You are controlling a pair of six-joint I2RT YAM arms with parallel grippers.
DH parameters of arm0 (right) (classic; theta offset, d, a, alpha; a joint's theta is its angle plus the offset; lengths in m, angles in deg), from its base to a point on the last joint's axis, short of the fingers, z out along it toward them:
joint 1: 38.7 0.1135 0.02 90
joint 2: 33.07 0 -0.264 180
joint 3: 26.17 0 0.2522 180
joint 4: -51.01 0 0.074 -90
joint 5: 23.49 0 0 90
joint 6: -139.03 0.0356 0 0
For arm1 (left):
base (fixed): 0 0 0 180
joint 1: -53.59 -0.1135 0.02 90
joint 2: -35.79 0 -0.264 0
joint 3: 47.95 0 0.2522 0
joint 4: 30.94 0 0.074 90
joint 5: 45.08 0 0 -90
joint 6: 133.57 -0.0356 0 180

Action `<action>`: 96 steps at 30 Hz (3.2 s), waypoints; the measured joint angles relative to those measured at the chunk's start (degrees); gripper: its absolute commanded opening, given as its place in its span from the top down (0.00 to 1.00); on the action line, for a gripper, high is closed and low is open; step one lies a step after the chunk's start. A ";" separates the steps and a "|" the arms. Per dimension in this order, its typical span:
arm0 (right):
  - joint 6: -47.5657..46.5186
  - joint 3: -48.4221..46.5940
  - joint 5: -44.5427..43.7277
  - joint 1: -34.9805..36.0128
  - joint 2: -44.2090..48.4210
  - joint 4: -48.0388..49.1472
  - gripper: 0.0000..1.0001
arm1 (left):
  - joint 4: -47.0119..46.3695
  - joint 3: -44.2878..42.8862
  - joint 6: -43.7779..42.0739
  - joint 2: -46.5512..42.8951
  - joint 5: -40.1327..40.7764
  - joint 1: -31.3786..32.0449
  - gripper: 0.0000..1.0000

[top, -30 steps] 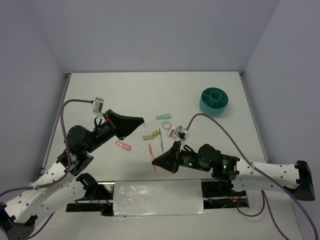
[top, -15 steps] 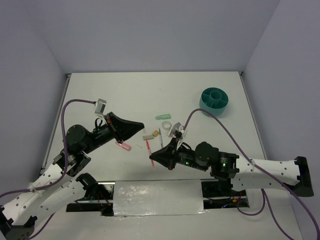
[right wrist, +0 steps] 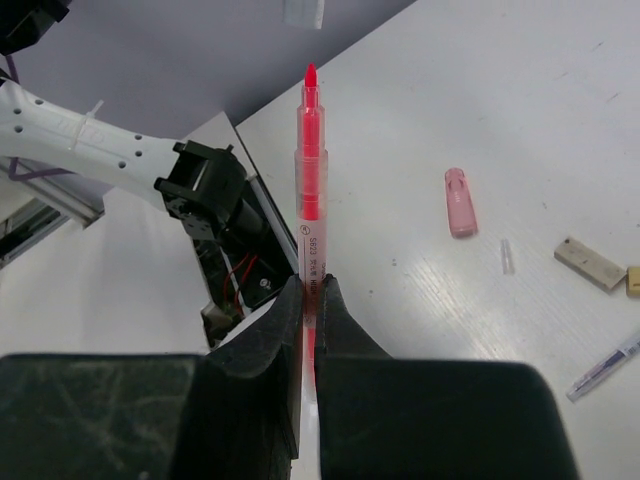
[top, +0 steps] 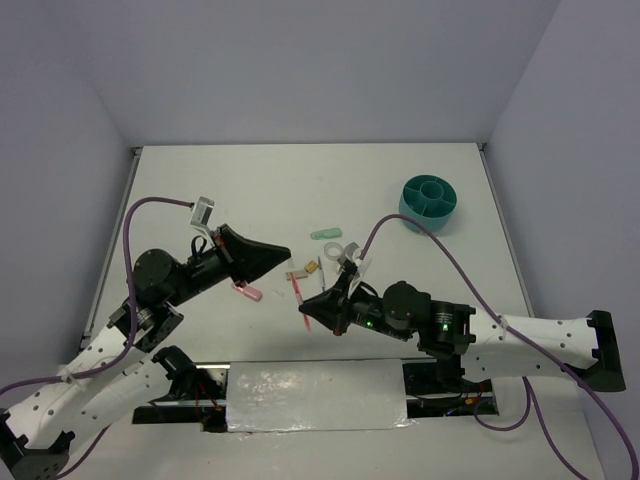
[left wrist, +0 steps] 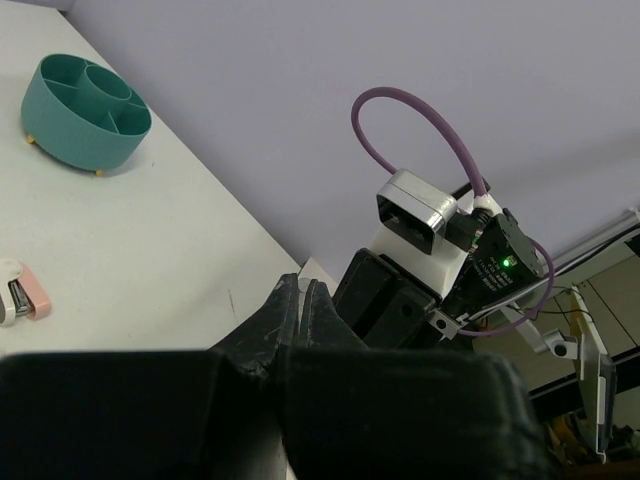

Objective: Sort the stationery into containers
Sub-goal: Close the pen cap on the pen.

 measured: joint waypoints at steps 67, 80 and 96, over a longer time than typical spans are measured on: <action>-0.44 -2.78 -1.66 -1.20 0.15 -3.04 1.00 | -6.43 4.59 -0.26 0.57 -2.14 0.00 1.00; -0.46 -4.17 4.39 -6.69 -0.72 -3.87 1.00 | -9.03 5.79 -3.39 1.25 -2.25 -0.31 1.00; -2.62 -8.33 15.08 -12.28 -3.48 -5.95 1.00 | -11.43 6.64 -5.25 0.55 -0.66 -0.72 0.85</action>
